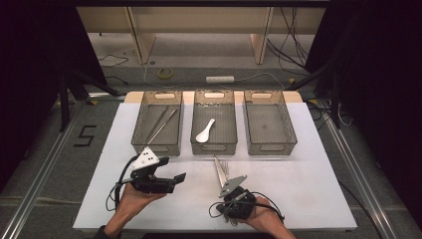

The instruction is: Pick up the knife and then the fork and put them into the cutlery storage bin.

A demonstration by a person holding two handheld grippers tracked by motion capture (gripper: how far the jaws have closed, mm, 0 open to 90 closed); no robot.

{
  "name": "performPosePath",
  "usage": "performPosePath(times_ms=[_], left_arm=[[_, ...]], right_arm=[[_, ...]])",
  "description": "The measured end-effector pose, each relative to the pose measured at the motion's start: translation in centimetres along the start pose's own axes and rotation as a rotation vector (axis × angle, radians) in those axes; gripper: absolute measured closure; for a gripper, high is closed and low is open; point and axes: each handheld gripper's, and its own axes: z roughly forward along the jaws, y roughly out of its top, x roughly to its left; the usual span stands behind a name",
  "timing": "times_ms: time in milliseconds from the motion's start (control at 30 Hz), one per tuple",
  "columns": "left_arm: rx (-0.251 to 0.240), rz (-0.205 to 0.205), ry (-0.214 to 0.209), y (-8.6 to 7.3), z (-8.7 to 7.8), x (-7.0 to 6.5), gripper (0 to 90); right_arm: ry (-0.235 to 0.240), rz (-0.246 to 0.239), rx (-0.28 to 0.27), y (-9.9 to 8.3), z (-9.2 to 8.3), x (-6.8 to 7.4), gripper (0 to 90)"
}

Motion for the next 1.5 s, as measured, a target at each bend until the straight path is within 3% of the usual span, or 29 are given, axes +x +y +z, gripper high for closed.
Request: performPosePath(times_ms=[300,900,1033,1067,1200,1500], left_arm=[[-0.001,-0.004,0.001,0.0,-0.1,0.0,16.3],[-0.003,-0.004,0.005,0.0,0.0,0.0,16.3],[-0.007,-0.003,0.007,0.0,0.0,0.0,16.3],[-0.005,0.000,0.007,0.0,-0.1,0.0,16.3],[-0.009,0.000,0.008,0.0,-0.1,0.0,16.3],[-0.028,-0.004,0.010,0.1,-0.2,0.0,16.3]], right_arm=[[0.004,0.021,0.042,-0.7,-1.0,-0.8,90.0],[-0.048,0.056,0.157,-2.7,-3.8,-4.8,90.0],[-0.046,0.087,0.160,-2.8,-4.0,-5.3,90.0],[-0.056,0.073,0.169,-2.8,-4.0,-5.6,90.0],[-0.077,0.101,0.175,-2.9,-4.3,-6.3,90.0],[-0.092,0.097,0.185,-2.9,-4.4,-6.8,90.0]])
